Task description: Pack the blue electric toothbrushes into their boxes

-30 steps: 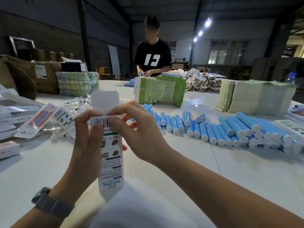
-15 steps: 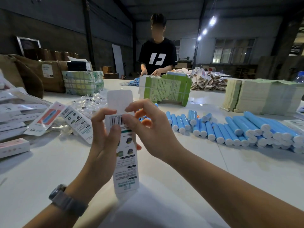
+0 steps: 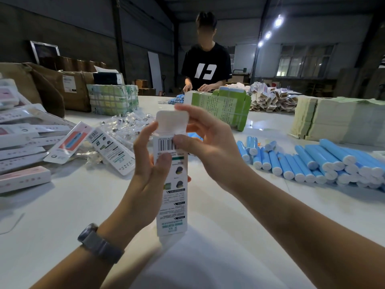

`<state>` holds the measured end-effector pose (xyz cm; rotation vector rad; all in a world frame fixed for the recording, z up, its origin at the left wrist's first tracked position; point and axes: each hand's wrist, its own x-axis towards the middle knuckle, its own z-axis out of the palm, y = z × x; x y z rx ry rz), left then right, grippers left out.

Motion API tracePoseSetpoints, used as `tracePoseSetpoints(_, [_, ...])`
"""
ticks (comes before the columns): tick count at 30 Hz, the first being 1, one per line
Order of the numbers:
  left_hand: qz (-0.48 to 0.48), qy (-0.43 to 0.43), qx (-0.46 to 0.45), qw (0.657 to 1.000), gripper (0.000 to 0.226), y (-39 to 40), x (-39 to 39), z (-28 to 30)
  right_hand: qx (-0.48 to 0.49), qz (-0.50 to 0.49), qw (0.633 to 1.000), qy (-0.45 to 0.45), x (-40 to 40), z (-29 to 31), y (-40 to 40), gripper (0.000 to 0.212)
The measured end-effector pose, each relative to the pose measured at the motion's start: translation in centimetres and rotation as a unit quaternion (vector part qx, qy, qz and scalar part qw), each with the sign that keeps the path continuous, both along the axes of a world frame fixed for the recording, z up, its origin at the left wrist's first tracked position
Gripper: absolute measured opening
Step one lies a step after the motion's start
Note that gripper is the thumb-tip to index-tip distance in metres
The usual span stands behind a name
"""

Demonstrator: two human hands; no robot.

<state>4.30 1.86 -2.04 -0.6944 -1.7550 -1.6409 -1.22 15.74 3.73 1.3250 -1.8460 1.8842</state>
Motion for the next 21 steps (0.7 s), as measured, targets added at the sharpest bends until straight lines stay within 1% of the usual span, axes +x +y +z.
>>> tracePoseSetpoints(1, [0.002, -0.005, 0.004, 1.0, 0.047, -0.1, 0.0, -0.1, 0.005, -0.009, 1.0, 0.021, 0.1, 0.0, 0.0, 0.027])
tracePoseSetpoints(2, [0.003, -0.01, 0.011, 1.0, 0.049, -0.1, -0.1, -0.1, 0.009, -0.016, 0.999, 0.039, 0.2, 0.0, -0.1, 0.019])
tracePoseSetpoints(4, [0.004, -0.014, 0.013, 1.0, 0.05, -0.2, -0.2, -0.2, 0.016, -0.026, 0.998, 0.062, 0.2, -0.2, -0.1, 0.015])
tracePoseSetpoints(6, [0.013, -0.001, -0.01, 1.0, 0.042, -0.2, -0.4, 0.0, 0.015, -0.021, 0.998, 0.062, 0.1, -0.1, 0.1, 0.013])
tracePoseSetpoints(9, [0.022, 0.021, -0.037, 0.999, 0.033, -0.2, -0.4, -0.1, 0.004, 0.005, 0.999, 0.034, 0.3, -0.3, -0.1, 0.018])
tracePoseSetpoints(11, [0.023, 0.025, -0.03, 0.999, 0.034, -0.3, -0.5, -0.2, -0.001, 0.017, 0.999, 0.03, 0.8, -0.8, -0.4, 0.02])
tracePoseSetpoints(15, [0.013, 0.026, -0.017, 0.999, 0.038, -0.4, -0.5, -0.4, 0.003, 0.007, 0.999, 0.039, 1.1, -1.1, -0.7, 0.023])
tracePoseSetpoints(21, [0.021, 0.041, -0.016, 0.999, 0.03, -0.4, -0.7, -0.3, 0.01, 0.024, 0.999, 0.019, 1.1, -0.5, -0.5, 0.022])
